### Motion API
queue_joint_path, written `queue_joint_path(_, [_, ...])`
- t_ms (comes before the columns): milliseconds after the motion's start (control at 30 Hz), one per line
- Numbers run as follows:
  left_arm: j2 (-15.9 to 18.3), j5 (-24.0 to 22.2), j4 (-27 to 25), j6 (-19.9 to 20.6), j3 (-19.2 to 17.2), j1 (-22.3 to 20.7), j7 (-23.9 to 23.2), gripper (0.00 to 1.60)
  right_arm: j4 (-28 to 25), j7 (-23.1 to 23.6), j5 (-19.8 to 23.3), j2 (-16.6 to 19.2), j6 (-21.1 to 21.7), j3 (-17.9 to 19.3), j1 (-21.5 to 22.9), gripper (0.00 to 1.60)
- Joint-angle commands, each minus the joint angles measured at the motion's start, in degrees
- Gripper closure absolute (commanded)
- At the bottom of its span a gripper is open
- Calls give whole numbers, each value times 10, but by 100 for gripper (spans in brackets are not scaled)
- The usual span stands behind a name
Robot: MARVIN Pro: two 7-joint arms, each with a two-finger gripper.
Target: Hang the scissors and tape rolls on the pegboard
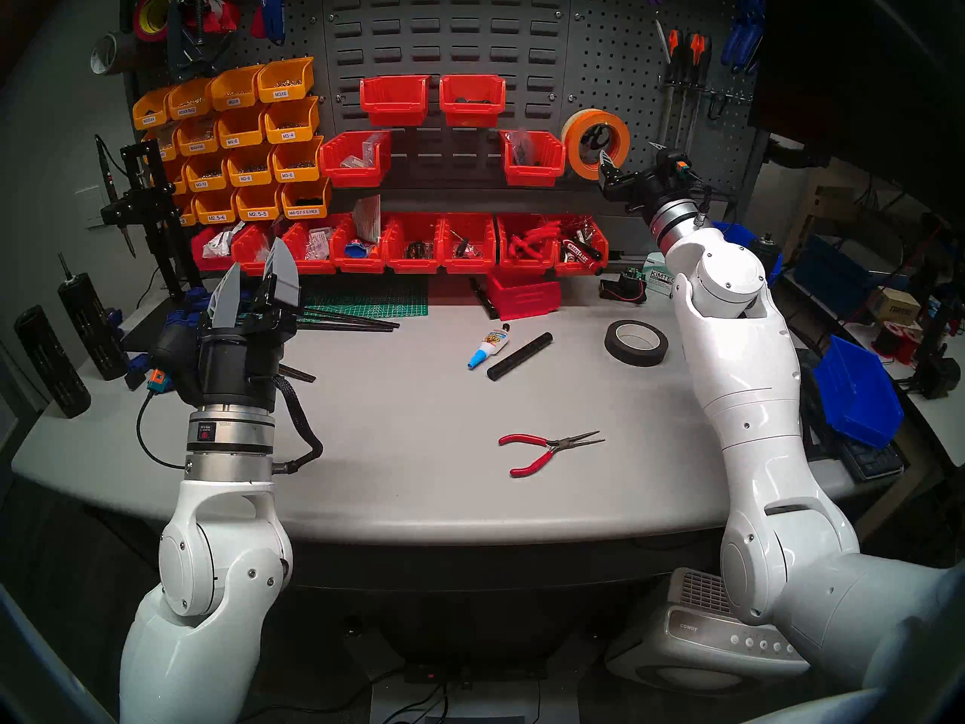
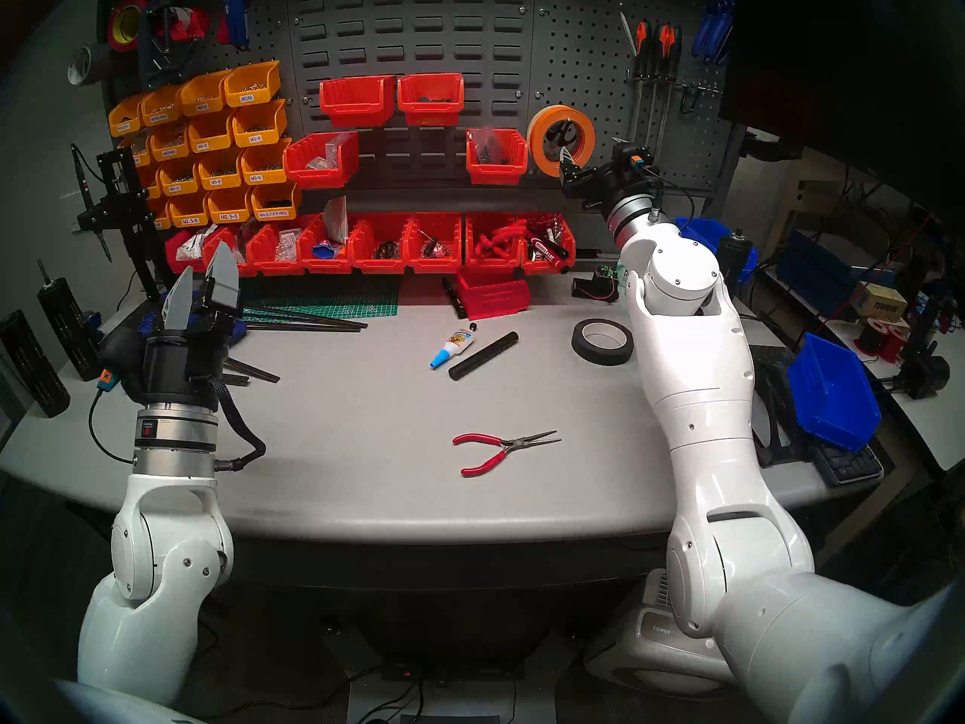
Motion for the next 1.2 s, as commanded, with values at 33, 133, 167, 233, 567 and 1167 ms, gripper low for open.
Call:
queue_joint_path(33, [0,0,-14,-4,-1,-7,-2,0,-53,11,15,-18,-47,-7,-43,0])
queue_joint_path(133, [0,0,-14,-4,-1,-7,-2,0,-89,12,17,-21,-51,-10,-72,0])
queue_joint_path(167, [0,0,-14,-4,-1,-7,-2,0,-89,12,17,-21,-51,-10,-72,0])
queue_joint_path(233, [0,0,-14,-4,-1,-7,-2,0,-97,14,20,-26,-60,-14,-85,0])
queue_joint_path(567, [0,0,-13,-4,-1,-7,-2,0,-158,13,27,-43,-92,-33,-158,0])
queue_joint_path(1167, [0,0,-14,-5,-1,-7,-3,0,-263,-29,21,-59,-126,-50,-304,0])
